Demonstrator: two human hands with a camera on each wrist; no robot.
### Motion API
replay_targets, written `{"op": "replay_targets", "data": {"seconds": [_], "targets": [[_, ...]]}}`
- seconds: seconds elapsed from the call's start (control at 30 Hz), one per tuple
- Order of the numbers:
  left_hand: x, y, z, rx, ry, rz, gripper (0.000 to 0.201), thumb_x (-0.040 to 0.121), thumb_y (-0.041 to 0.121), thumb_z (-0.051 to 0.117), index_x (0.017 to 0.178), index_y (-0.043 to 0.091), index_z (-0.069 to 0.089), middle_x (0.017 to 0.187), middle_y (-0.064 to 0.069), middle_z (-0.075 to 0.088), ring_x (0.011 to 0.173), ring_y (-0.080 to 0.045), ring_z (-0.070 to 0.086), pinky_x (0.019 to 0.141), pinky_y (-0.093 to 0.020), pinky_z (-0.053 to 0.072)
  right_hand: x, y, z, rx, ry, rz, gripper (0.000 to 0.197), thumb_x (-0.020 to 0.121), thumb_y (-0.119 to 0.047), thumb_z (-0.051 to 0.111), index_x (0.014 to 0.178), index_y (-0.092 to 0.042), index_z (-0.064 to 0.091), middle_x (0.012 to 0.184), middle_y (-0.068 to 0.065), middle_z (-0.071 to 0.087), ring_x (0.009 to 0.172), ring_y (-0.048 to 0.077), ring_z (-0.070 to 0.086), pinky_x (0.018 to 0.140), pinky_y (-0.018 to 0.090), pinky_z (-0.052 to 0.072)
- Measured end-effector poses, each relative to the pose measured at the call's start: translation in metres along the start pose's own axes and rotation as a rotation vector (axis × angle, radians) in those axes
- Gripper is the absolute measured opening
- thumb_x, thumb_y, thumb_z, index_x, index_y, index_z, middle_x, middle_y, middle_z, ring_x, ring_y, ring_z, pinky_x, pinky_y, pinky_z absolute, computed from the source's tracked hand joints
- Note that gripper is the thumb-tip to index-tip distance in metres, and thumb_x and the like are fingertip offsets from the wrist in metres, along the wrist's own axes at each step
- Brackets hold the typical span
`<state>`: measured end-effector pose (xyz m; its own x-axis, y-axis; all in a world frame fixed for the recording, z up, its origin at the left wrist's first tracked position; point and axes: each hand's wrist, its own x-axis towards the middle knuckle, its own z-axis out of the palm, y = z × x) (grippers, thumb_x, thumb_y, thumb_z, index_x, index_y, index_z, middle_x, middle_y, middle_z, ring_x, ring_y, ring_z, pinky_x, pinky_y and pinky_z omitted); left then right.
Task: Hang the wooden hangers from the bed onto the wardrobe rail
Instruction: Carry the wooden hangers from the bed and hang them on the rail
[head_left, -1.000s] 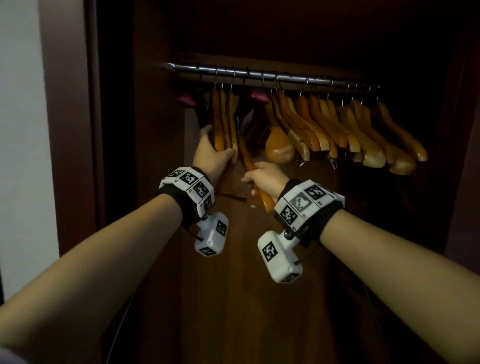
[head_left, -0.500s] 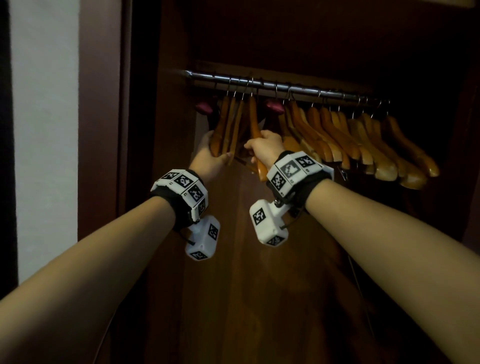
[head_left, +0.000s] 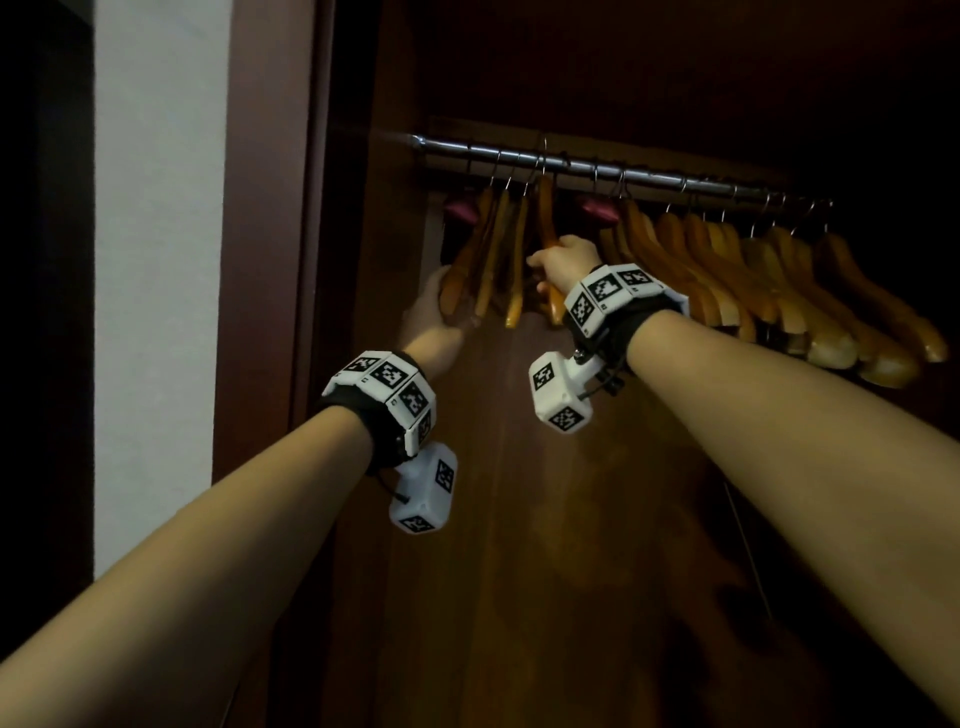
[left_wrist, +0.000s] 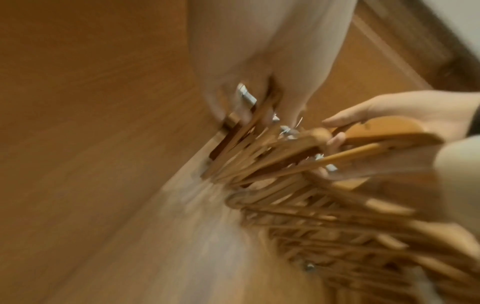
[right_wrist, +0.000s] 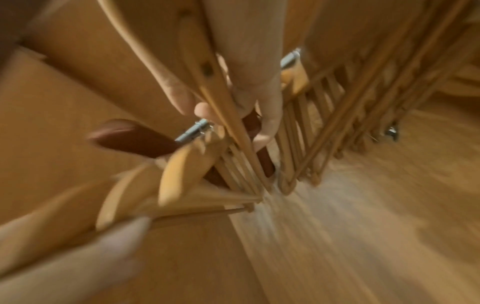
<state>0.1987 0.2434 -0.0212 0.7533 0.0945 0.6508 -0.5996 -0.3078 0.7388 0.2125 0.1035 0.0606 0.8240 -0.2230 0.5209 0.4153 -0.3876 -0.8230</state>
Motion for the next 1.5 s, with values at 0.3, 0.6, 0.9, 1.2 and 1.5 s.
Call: {"op": "replay_targets", "data": {"seconds": [0.3, 0.6, 0.9, 1.2, 1.5], "targets": [[0.0, -0.009, 0.009, -0.006, -0.059, 0.031, 0.075, 0.083, -0.004, 0.059, 0.145, 0.023, 0.026, 0.138, -0.005, 0.048, 0.126, -0.02, 0.045, 0.096, -0.025, 0.037, 0.017, -0.006, -0.005, -0.035, 0.073, 0.072, 0.027, 0.09, -0.006, 0.056, 0.115, 0.001, 0.054, 0.074, 0.007, 0.052, 0.023, 0.004, 0.046, 0.025, 0.011, 0.029], [0.0, -0.012, 0.012, -0.008, -0.048, 0.027, 0.074, 0.088, -0.003, 0.056, 0.147, 0.025, 0.022, 0.143, -0.003, 0.042, 0.13, -0.018, 0.041, 0.089, -0.018, 0.031, 0.006, 0.014, -0.007, -0.031, 0.017, 0.129, 0.054, 0.089, -0.028, 0.061, 0.133, -0.001, 0.047, 0.125, 0.011, 0.055, 0.101, 0.027, 0.057, 0.07, 0.026, 0.041], [-0.019, -0.004, 0.037, -0.14, 0.04, 0.057, 0.068, 0.088, -0.007, 0.047, 0.147, 0.014, 0.023, 0.138, -0.006, 0.046, 0.124, -0.012, 0.042, 0.086, -0.003, 0.031, -0.06, 0.039, -0.021, -0.004, -0.05, 0.09, 0.058, 0.093, -0.043, 0.049, 0.138, -0.007, 0.04, 0.116, 0.004, 0.057, 0.097, 0.02, 0.06, 0.084, 0.034, 0.051], [-0.084, 0.023, 0.11, -0.132, 0.23, -0.103, 0.065, 0.087, 0.008, 0.055, 0.145, 0.014, 0.025, 0.147, -0.013, 0.027, 0.133, -0.03, 0.035, 0.109, -0.037, 0.031, -0.175, 0.036, -0.111, 0.079, -0.146, 0.201, 0.031, 0.098, -0.023, 0.047, 0.117, 0.0, 0.051, 0.065, 0.009, 0.054, 0.046, 0.014, 0.051, 0.047, 0.023, 0.049], [-0.262, 0.137, 0.242, -0.265, -0.121, -0.498, 0.043, 0.094, 0.017, 0.043, 0.136, 0.016, 0.036, 0.142, -0.011, 0.036, 0.123, -0.03, 0.044, 0.099, -0.036, 0.034, -0.345, 0.039, -0.295, -0.014, 0.221, 0.357, 0.013, 0.096, -0.018, 0.05, 0.096, -0.006, 0.056, 0.063, 0.006, 0.052, 0.049, 0.012, 0.047, 0.05, 0.02, 0.047]]}}
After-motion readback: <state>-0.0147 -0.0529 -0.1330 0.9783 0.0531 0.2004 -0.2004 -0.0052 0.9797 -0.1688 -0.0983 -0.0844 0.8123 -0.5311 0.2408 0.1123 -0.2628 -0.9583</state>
